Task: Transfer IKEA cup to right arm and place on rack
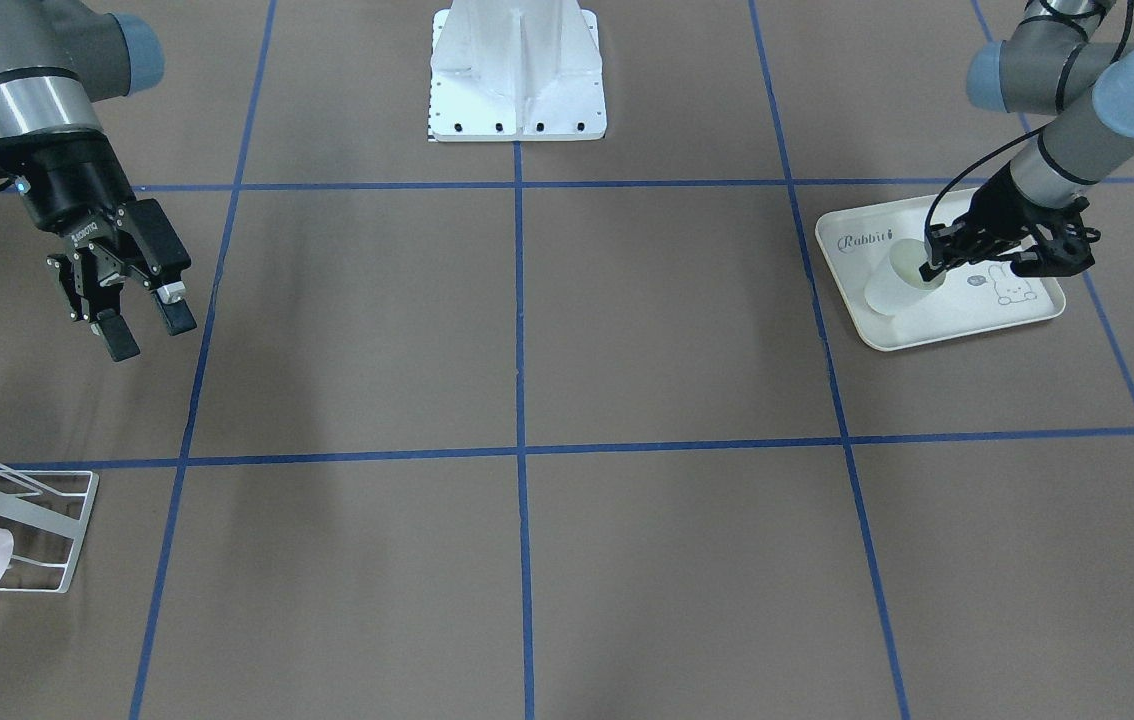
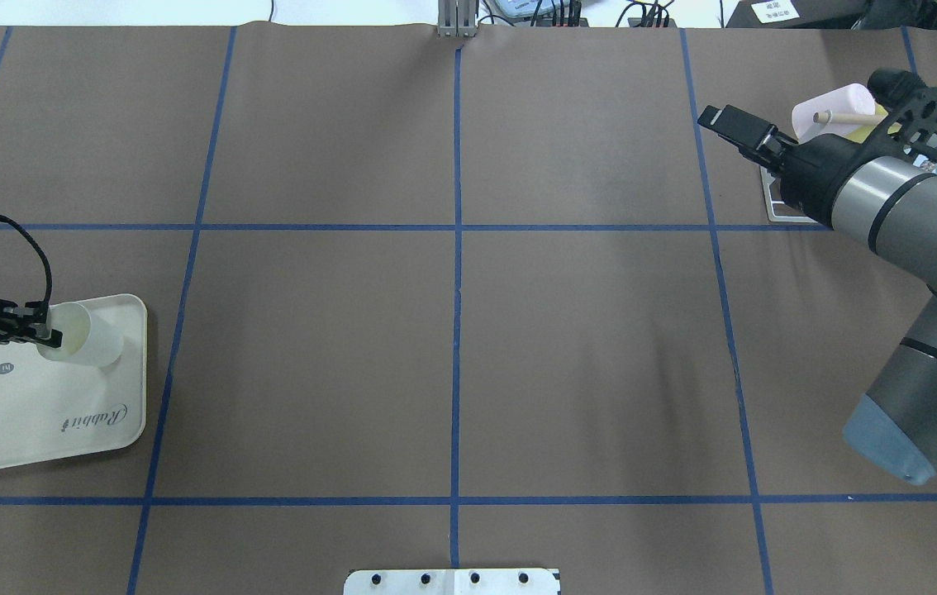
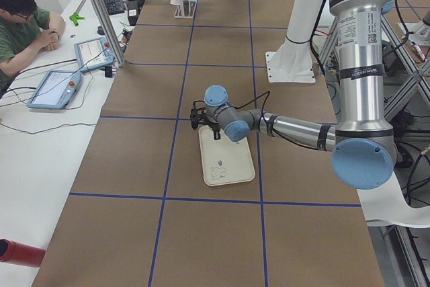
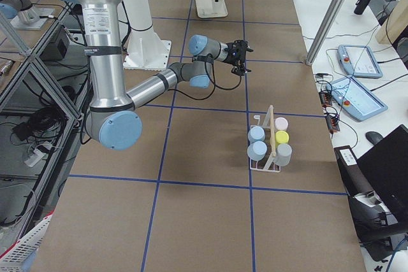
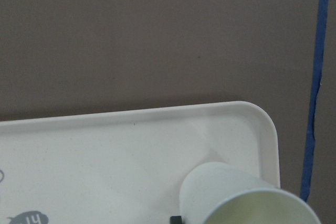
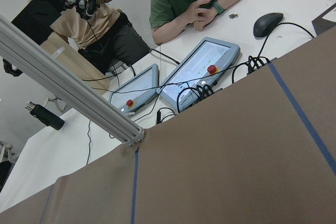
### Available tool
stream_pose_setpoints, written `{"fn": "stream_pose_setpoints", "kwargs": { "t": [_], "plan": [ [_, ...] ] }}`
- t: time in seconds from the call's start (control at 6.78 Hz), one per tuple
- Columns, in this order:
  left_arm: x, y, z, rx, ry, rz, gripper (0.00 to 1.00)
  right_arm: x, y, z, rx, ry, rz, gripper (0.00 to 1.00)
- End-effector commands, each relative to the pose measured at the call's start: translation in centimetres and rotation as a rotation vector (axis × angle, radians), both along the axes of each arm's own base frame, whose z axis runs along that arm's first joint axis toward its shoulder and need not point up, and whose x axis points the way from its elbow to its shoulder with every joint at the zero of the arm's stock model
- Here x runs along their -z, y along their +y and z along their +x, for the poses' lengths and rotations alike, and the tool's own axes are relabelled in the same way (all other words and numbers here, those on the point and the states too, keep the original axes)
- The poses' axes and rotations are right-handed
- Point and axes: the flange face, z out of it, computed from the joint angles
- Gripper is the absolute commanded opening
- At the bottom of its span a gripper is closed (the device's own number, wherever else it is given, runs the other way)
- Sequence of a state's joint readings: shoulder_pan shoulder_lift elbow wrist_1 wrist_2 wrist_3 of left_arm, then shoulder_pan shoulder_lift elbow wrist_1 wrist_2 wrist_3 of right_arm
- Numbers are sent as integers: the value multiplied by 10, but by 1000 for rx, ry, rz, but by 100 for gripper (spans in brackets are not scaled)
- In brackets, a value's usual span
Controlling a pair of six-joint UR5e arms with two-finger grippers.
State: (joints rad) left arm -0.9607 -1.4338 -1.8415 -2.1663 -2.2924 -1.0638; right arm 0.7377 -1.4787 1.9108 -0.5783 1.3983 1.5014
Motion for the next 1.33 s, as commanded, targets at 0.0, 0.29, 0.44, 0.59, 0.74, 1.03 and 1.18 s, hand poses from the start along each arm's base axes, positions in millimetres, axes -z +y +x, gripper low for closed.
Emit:
{"fn": "stream_pose_setpoints", "kwargs": {
  "t": [0.0,0.29,0.44,0.59,0.74,1.03,1.18],
  "plan": [
    [70,-21,-88,110,98,-89,0,2,5,-9,35,-5,2,100],
    [146,-60,-76,271,175,-185,0,24,3,-23,50,-90,-16,100],
    [184,-79,-67,378,207,-189,0,36,2,-28,51,-143,-29,100],
    [201,-88,-49,417,278,-196,0,50,1,-33,50,-223,-63,100],
    [206,-97,-30,495,375,-195,0,66,2,-40,56,-306,-92,100],
    [227,-91,33,586,594,-216,0,89,1,-59,63,-497,-208,100],
    [245,-86,62,602,716,-242,0,106,4,-63,80,-531,-192,100]
  ]
}}
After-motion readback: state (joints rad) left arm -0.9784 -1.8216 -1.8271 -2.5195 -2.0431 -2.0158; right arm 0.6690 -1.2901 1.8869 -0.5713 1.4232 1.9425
